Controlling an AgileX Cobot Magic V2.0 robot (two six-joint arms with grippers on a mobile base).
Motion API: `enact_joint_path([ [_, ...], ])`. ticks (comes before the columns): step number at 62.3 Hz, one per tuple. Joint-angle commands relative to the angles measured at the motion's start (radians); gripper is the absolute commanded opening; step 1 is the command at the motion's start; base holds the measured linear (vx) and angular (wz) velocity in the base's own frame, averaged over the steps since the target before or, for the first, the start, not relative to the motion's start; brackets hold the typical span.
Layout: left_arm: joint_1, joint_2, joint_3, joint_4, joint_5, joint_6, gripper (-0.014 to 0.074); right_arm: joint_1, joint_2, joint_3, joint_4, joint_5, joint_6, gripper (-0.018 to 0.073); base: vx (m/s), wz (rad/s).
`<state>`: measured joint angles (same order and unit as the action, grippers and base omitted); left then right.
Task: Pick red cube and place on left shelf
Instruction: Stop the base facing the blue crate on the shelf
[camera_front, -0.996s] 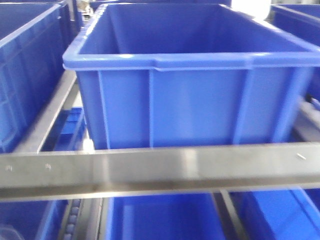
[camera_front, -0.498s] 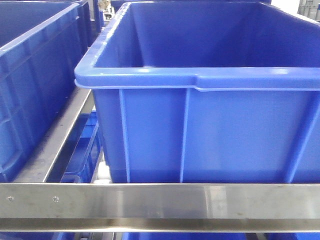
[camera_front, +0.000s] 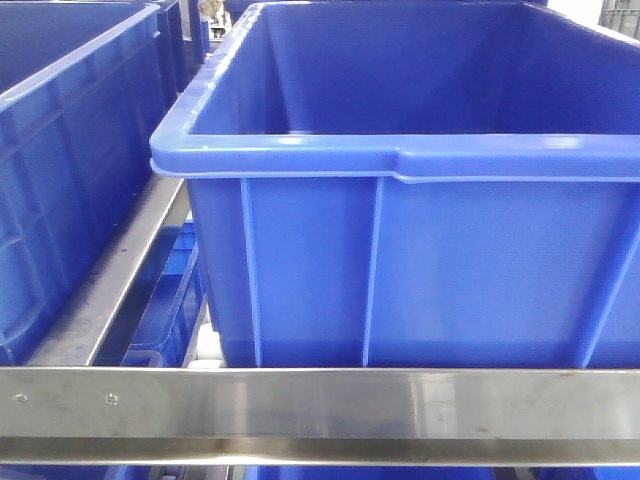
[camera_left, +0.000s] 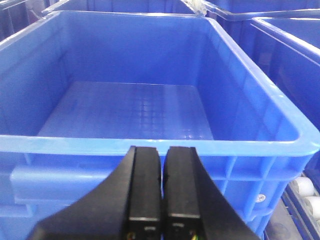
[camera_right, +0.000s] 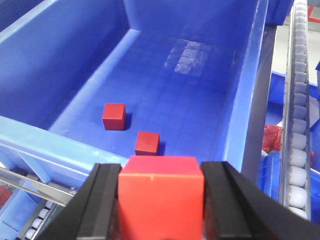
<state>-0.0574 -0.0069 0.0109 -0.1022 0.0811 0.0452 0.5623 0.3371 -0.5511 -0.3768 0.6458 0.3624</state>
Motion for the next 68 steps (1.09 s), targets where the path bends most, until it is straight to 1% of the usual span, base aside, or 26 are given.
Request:
enact_joint_path([
  [1, -0.001, -0.012, 0.024, -0.004, -0.089, -0.005, 0.0102, -0.004, 0.008, -0.029, -0.027, -0.07, -0.005, 0.0158, 0.0, 0.0],
  [20, -0.001, -0.012, 0.024, -0.004, -0.089, -0.005, 0.0102, -0.004, 0.008, -0.029, -0.027, -0.07, -0.005, 0.0158, 0.0, 0.0],
  [32, -0.001, -0.012, 0.024, -0.004, -0.089, -0.005, 0.0102, -0.004, 0.012, -0.034, -0.027, -0.103, -0.005, 0.0158, 0.0, 0.0],
  [38, -0.001, -0.012, 0.024, -0.004, -0.089, -0.005, 0.0102, -0.004, 0.046, -0.079, -0.017, -0.116, -0.005, 0.0158, 0.0, 0.0],
  [45, -0.001, -0.012, 0.024, -0.004, -0.089, -0.005, 0.0102, -0.004, 0.153, -0.169, -0.012, -0.092, -0.005, 0.0158, 0.0, 0.0],
  [51, -0.001, -0.012, 0.024, -0.004, -0.089, -0.005, 0.0102, -0.004, 0.297, -0.29, -0.008, -0.046, -0.005, 0.0158, 0.0, 0.0],
  [68, -0.001, -0.012, 0.024, -0.004, -0.089, -0.005, 0.0102, -0.005, 0.768, -0.631, 0.052, 0.125, -0.005, 0.0158, 0.0, 0.0],
])
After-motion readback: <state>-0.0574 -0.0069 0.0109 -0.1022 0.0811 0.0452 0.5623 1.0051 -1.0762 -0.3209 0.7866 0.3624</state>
